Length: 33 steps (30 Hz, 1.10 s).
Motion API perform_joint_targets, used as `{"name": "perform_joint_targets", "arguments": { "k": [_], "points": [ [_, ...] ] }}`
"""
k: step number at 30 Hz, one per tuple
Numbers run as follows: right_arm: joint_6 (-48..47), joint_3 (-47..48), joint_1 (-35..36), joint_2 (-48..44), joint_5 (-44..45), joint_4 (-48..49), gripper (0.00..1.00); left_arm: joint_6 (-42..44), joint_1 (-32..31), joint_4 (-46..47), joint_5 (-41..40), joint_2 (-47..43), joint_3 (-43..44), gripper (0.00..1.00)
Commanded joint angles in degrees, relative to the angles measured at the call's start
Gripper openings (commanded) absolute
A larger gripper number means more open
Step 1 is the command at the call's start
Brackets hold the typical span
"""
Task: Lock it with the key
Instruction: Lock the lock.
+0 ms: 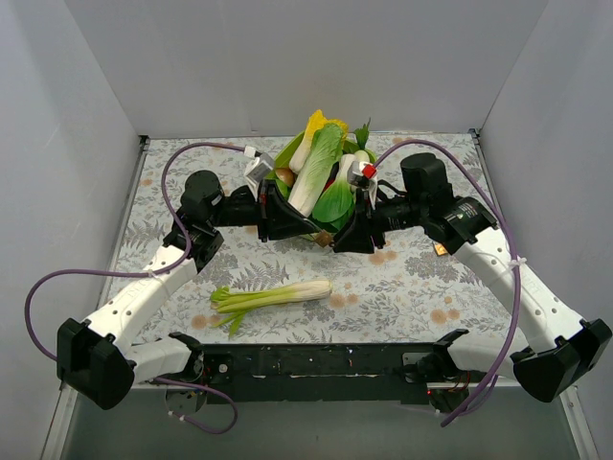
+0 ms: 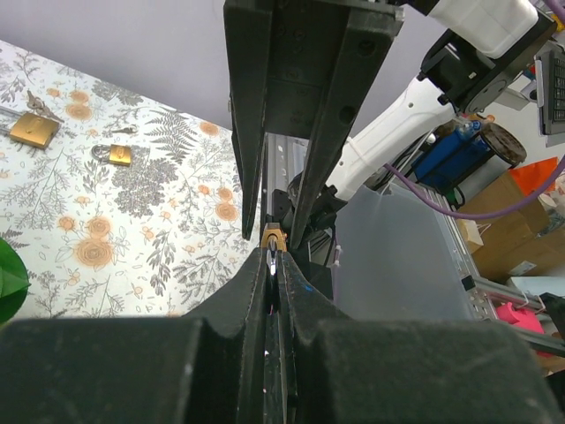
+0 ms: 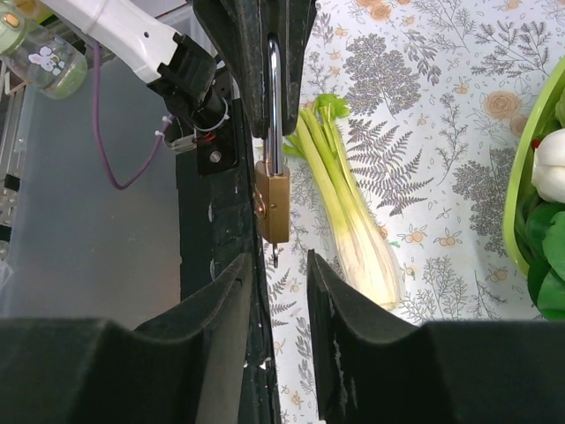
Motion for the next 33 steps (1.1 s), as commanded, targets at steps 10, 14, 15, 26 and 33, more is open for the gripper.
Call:
{"name": "perform_joint_targets", "arguments": {
  "k": [10, 14, 15, 26, 33],
  "points": [
    [3.0, -0.3, 0.5, -0.4, -3.5, 4.8, 0.30, 0.1, -0.9, 0.7, 0.5, -0.4, 3.9, 0.00],
    [3.1, -0.5, 0.5, -0.5, -3.8, 5.1, 0.30, 0.1, -1.1, 0.7, 0.5, -0.4, 3.7, 0.00],
    [3.2, -0.6, 0.6, -0.6, -3.8, 5.4, 0.29, 0.1, -1.2, 0.7, 0.5, -0.4, 3.7, 0.00],
    [2.0, -2.4, 0.7, -1.3, -3.8, 2.8, 0.01, -0.4, -1.2, 2.1, -2.2, -0.6, 3.3, 0.00],
    [2.1, -7.7, 0.6, -4.2, -3.5, 0.4, 0.01, -3.0, 2.7, 7.1, -3.5, 1.9, 4.3, 0.00]
  ]
}}
